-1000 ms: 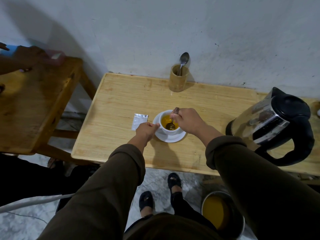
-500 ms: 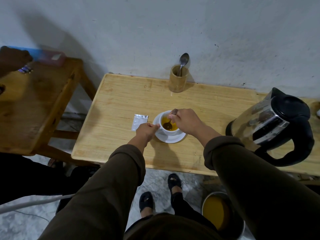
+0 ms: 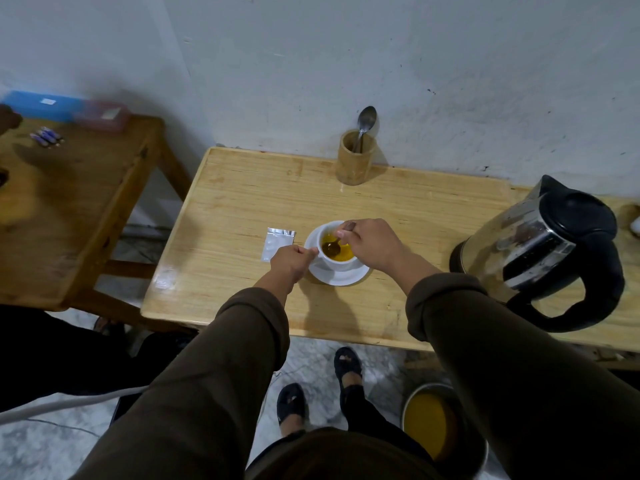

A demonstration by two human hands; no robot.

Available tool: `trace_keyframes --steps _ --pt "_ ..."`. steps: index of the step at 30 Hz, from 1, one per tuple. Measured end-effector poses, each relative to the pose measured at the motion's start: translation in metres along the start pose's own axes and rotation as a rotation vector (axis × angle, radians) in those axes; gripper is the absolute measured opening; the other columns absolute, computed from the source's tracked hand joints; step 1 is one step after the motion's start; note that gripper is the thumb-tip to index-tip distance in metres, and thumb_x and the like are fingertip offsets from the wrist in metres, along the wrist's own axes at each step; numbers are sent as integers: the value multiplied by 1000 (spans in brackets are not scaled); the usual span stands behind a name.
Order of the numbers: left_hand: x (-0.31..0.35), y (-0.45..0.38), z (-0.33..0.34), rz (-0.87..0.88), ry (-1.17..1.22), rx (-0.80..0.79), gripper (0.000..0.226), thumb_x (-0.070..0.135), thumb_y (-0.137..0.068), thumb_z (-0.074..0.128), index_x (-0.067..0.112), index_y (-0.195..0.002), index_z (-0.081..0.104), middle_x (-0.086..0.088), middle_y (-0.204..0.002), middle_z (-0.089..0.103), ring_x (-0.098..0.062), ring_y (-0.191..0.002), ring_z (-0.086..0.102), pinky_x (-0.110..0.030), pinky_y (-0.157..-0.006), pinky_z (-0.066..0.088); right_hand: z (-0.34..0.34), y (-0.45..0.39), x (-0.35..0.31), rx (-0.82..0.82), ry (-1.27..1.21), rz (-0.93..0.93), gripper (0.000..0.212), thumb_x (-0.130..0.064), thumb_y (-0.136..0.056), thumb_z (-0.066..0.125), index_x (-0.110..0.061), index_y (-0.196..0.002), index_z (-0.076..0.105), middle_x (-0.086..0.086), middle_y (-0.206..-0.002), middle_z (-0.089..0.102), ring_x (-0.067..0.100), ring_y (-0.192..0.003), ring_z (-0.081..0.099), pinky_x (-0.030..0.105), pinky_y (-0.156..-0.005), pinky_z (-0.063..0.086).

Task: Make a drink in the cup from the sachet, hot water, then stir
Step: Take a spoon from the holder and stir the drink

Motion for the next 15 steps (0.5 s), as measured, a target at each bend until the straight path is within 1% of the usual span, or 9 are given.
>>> trace_keyframes --steps 2,5,7,8,10,12,15 --pt "0 0 0 1 -4 -1 29 38 -89 58 19 -67 53 -7 -94 57 -22 -91 50 -35 -87 45 -1 -1 2 0 3 1 33 -29 -97 44 -7 -102 69 14 -99 73 29 -95 64 41 -87 51" --pt "0 0 0 4 -3 -1 26 37 -89 58 14 -79 57 -7 -94 57 -22 -91 50 -36 -89 46 -4 -2 3 13 68 27 32 -27 -98 40 -10 -111 64 14 -107 68 30 -99 60 36 -80 47" --pt "1 0 0 6 -8 1 27 37 -90 58 16 -72 55 -6 -89 57 -22 -90 50 -34 -83 44 -6 -4 5 41 96 51 30 -25 -99 40 -14 -113 64 12 -110 67 29 -101 60 33 -78 45" --pt "1 0 0 9 -10 2 30 36 -90 58 19 -66 53 -4 -82 56 -22 -88 50 -31 -80 42 -6 -4 5 57 89 59 29 -25 -98 40 -16 -112 65 10 -112 68 28 -103 60 33 -79 46" --pt "1 1 0 6 -9 4 33 36 -90 57 20 -62 49 2 -70 51 -22 -87 49 -29 -78 40 -5 -3 6 76 47 67 29 -24 -98 42 -18 -112 67 7 -117 68 26 -107 60 36 -88 50" --pt "2 2 0 0 -1 1 33 36 -90 57 20 -62 50 4 -68 49 -22 -87 49 -29 -77 39 -3 -2 5 63 10 47 30 -25 -98 43 -19 -114 68 5 -121 68 25 -110 60 38 -93 49" --pt "1 1 0 -7 7 0 33 36 -90 58 20 -62 49 4 -67 48 -21 -85 48 -29 -75 38 -2 1 2 20 -9 23 31 -28 -97 45 -19 -114 69 6 -119 69 25 -109 60 38 -93 49"
Point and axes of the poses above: each hand's wrist, its own y-axis away from the middle knuckle, its own z-axis out of the palm, x = y × z, the point moved 3 cm from there along -y, towards the middle knuckle
